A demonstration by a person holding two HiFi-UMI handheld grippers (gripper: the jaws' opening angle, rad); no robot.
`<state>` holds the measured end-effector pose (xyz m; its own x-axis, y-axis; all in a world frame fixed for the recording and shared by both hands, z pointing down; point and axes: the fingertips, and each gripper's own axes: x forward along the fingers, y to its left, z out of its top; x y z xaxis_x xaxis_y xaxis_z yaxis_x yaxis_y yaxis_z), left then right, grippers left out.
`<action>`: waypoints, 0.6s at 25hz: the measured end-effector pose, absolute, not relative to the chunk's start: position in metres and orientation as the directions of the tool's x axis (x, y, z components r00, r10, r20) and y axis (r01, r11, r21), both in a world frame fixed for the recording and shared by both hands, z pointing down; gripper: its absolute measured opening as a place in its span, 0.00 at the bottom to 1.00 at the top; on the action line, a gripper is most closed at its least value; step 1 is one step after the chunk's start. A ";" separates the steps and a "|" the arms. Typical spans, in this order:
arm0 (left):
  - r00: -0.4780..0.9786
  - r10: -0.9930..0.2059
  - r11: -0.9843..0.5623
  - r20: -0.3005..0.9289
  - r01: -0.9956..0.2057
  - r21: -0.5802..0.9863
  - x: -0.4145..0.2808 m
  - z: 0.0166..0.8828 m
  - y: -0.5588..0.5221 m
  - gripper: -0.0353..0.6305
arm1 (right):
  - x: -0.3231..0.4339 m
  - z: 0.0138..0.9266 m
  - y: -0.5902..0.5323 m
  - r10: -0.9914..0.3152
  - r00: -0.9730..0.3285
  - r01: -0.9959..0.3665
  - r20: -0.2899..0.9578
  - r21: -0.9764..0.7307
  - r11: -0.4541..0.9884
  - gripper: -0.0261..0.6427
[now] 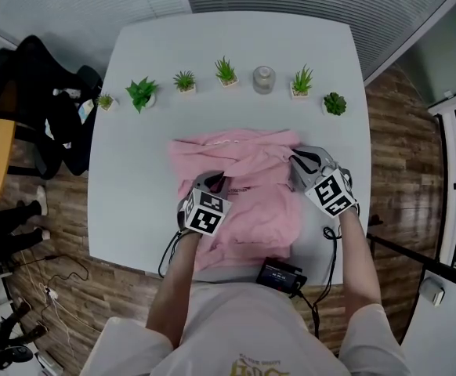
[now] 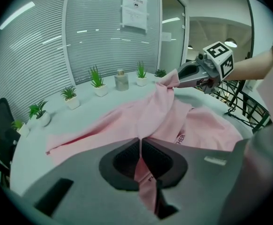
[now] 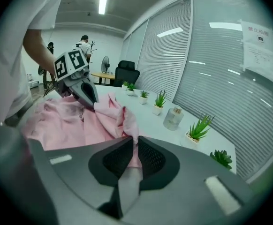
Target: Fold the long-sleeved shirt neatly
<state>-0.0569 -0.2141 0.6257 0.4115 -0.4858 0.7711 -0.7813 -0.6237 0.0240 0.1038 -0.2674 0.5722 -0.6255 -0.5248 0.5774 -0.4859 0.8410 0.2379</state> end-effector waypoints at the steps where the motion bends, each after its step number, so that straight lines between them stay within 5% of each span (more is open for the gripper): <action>1: 0.412 -0.481 -0.629 0.774 -0.777 0.022 -0.056 0.626 -0.213 0.07 | 0.107 0.577 -0.265 -0.526 -0.619 -0.474 0.584 0.256 0.842 0.11; 10: 0.412 -0.461 -0.627 0.786 -0.778 0.040 -0.054 0.632 -0.214 0.08 | 0.135 0.605 -0.248 -0.508 -0.589 -0.520 0.628 0.186 0.834 0.16; 15: 0.413 -0.459 -0.628 0.787 -0.777 0.042 -0.054 0.632 -0.213 0.08 | 0.150 0.597 -0.247 -0.531 -0.648 -0.689 0.547 -0.123 0.714 0.19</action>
<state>-0.0540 -0.2133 0.6324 0.4133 -0.4587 0.7867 -0.7774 -0.6276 0.0424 0.1496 -0.2473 0.5969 -0.6477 -0.5307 0.5467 -0.6889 0.7143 -0.1228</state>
